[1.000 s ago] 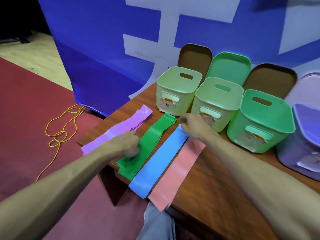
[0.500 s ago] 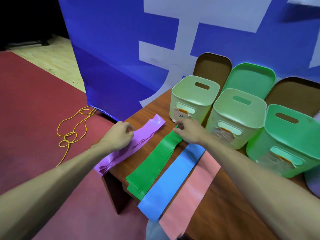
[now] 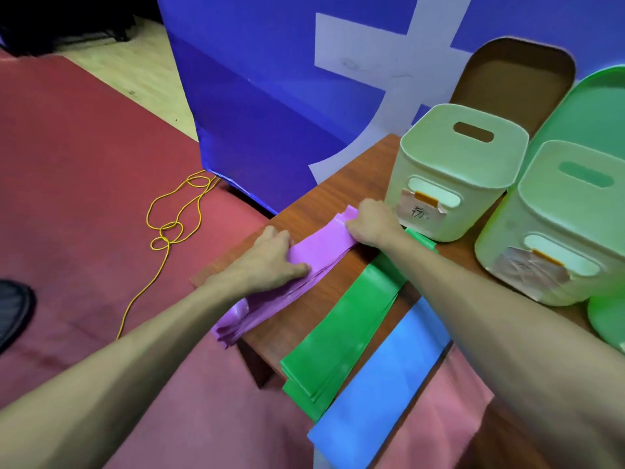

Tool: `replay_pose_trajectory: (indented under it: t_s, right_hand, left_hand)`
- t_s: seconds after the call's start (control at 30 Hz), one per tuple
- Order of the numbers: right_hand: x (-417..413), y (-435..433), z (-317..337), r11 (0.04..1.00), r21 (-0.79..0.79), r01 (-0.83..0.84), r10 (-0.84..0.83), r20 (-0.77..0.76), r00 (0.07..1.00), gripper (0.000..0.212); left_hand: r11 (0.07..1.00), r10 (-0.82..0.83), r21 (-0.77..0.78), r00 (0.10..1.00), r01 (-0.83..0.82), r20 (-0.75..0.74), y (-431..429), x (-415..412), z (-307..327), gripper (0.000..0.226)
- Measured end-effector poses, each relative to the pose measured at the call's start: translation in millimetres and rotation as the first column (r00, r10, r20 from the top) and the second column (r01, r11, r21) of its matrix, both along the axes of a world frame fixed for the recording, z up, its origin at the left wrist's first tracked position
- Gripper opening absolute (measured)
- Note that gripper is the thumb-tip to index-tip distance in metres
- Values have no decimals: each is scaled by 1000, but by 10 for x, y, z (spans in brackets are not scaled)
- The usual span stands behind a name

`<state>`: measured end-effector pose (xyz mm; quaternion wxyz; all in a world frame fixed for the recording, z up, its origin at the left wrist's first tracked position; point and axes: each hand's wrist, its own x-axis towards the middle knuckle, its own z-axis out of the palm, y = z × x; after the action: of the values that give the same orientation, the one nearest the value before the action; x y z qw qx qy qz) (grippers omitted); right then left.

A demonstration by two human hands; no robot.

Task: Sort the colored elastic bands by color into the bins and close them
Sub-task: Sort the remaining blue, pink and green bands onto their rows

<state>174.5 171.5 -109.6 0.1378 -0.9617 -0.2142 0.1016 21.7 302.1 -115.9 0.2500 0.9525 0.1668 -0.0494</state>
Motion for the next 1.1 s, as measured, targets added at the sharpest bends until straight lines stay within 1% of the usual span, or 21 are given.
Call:
replay_pose_trajectory:
  t_s: [0.03, 0.13, 0.2, 0.23, 0.27, 0.33, 0.4, 0.43, 0.5, 0.53, 0.6, 0.7, 0.8, 0.83, 0.9, 0.93, 1.0, 1.03, 1.07, 1.1]
  right_hand:
    - [-3, 7, 12, 1000, 24, 13, -13, -29, 1000, 12]
    - [-57, -37, 84, 989, 139, 45, -34, -83, 996, 19]
    - [-120, -128, 207, 967, 253, 21, -5, -67, 998, 9]
    - [-165, -198, 304, 953, 302, -7, 23, -48, 999, 9]
    - [-219, -280, 422, 939, 341, -38, 53, -34, 998, 14]
    - [-326, -470, 689, 901, 423, -92, 112, -24, 993, 19]
    - [-449, -675, 969, 853, 513, -97, 130, -29, 991, 19]
    - [-518, -776, 1101, 835, 542, -92, 124, -24, 992, 18]
    - [-678, -960, 1363, 800, 596, -67, 103, -27, 994, 19]
    - [-766, -1057, 1486, 767, 641, -37, 94, -55, 994, 19]
    - [-926, -1258, 1728, 690, 724, 15, 94, -110, 990, 19]
    - [-1129, -1599, 2090, 627, 779, 15, 49, -59, 997, 21]
    - [-1299, -1967, 2429, 580, 815, 14, -12, -9, 1000, 25]
    - [-1346, -2092, 2529, 566, 824, 19, -36, 2, 999, 25]
    - [-1438, -2354, 2706, 546, 837, 31, -87, 20, 996, 24]
    - [-1483, -2497, 2782, 539, 842, 37, -115, 30, 993, 23]
    - [-1583, -2803, 2898, 533, 844, 52, -154, 36, 987, 23]
    - [-1637, -2960, 2933, 535, 843, 60, -164, 34, 986, 24]
    - [-1692, -3116, 2956, 544, 836, 65, -171, 35, 985, 25]
    - [-1746, -3270, 2958, 563, 824, 70, -181, 41, 983, 25]
  left_hand:
    - [1000, -8, -4, 1000, 8, 20, -13, -15, 6, 34]
    - [997, 3, -73, 999, 0, 39, -37, -57, 42, 31]
    - [989, 18, -147, 999, -12, 42, -48, -72, 87, 31]
    - [985, 21, -173, 999, -12, 48, -57, -76, 110, 31]
    - [982, 19, -186, 999, -10, 48, -57, -82, 129, 30]
    - [979, 23, -205, 999, -18, 23, -67, -94, 202, 32]
    - [980, 6, -199, 1000, -10, -21, -96, -123, 335, 32]
    - [976, -16, -216, 999, 7, -40, -136, -155, 434, 29]
    - [946, -74, -319, 997, 59, -36, -261, -230, 672, 22]
    - [924, -108, -372, 994, 94, -17, -337, -267, 804, 21]
    - [888, -172, -427, 985, 168, 31, -505, -345, 1066, 22]
    - [844, -235, -467, 964, 265, 122, -858, -442, 1432, 22]
    - [798, -257, -497, 938, 342, 233, -1311, -515, 1729, 19]
    - [774, -262, -516, 928, 366, 266, -1467, -543, 1810, 17]
    - [682, -276, -599, 906, 421, 322, -1763, -561, 1920, 25]
    - [617, -273, -654, 898, 438, 344, -1915, -553, 1954, 27]
    - [474, -284, -737, 876, 482, 390, -2238, -544, 1995, 20]
    - [421, -312, -749, 857, 512, 411, -2407, -547, 1998, 17]
    - [388, -334, -751, 841, 534, 426, -2566, -523, 1965, 17]
    - [378, -356, -740, 826, 556, 438, -2724, -518, 1934, 16]
